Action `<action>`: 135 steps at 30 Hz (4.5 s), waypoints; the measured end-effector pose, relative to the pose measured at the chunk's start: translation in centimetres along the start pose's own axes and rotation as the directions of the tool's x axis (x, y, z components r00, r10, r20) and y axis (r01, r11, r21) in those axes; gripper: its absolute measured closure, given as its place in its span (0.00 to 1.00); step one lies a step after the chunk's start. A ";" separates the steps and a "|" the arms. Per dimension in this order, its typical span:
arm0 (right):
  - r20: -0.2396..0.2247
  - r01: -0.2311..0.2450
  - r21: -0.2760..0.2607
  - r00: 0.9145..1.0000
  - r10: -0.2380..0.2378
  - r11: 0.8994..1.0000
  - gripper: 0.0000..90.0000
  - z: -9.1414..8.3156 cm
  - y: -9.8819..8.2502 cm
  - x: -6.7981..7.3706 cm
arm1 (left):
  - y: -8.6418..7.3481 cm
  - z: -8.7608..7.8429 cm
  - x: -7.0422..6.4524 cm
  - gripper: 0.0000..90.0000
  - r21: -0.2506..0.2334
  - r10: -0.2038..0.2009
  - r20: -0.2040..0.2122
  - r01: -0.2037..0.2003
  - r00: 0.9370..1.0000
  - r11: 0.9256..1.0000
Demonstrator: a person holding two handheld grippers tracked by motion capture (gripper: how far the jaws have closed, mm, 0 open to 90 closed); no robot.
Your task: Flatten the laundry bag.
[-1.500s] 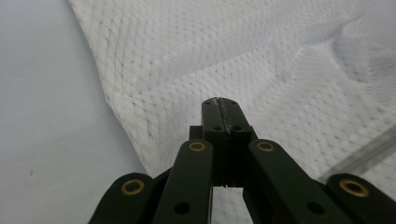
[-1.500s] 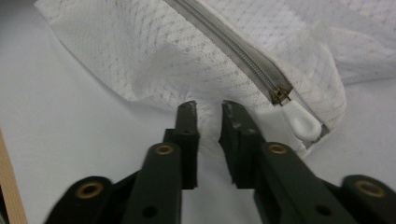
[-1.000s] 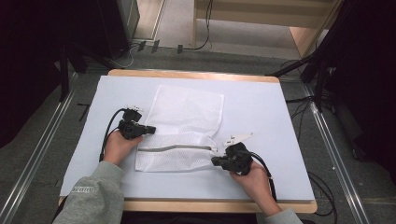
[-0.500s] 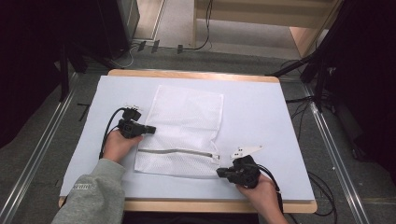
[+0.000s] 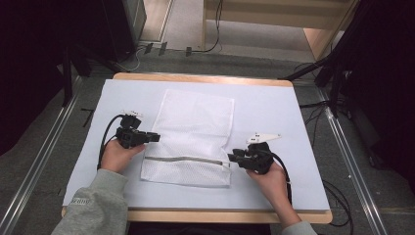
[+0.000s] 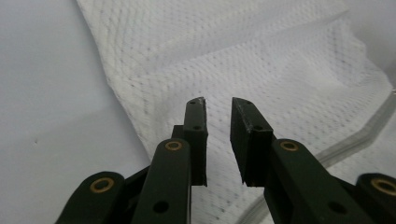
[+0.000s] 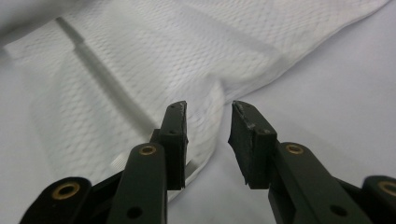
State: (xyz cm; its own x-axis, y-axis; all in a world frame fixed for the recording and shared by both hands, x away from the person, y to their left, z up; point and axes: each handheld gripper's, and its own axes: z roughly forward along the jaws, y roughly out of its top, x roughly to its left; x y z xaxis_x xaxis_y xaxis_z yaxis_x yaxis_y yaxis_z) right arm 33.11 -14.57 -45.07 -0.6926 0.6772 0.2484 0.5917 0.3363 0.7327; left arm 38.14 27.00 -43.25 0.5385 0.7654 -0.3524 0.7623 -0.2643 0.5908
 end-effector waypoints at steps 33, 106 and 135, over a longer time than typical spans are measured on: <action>0.102 -0.135 0.059 0.986 0.128 0.989 0.91 6.8 5.6 -6.6 | -2.7 8.6 -15.4 1.00 0.059 0.241 0.188 -0.256 0.952 0.965; 0.130 0.007 0.066 0.991 -0.016 0.998 0.78 4.8 1.6 -1.4 | -1.7 0.7 0.7 0.75 0.024 -0.023 -0.120 0.026 0.993 0.999; 0.062 -0.072 0.126 0.996 0.065 0.989 0.99 4.4 2.7 -4.2 | -1.7 1.4 0.3 1.00 0.053 -0.062 -0.047 0.065 0.997 0.996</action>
State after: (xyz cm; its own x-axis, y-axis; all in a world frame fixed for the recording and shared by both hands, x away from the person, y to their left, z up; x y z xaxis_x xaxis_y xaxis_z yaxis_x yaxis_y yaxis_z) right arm 39.41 -13.64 -46.93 -0.6262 0.7365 0.2556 0.6870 0.3663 0.6276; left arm 37.49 26.83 -45.40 0.4723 0.8072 -0.3539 0.8135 -0.2447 0.5275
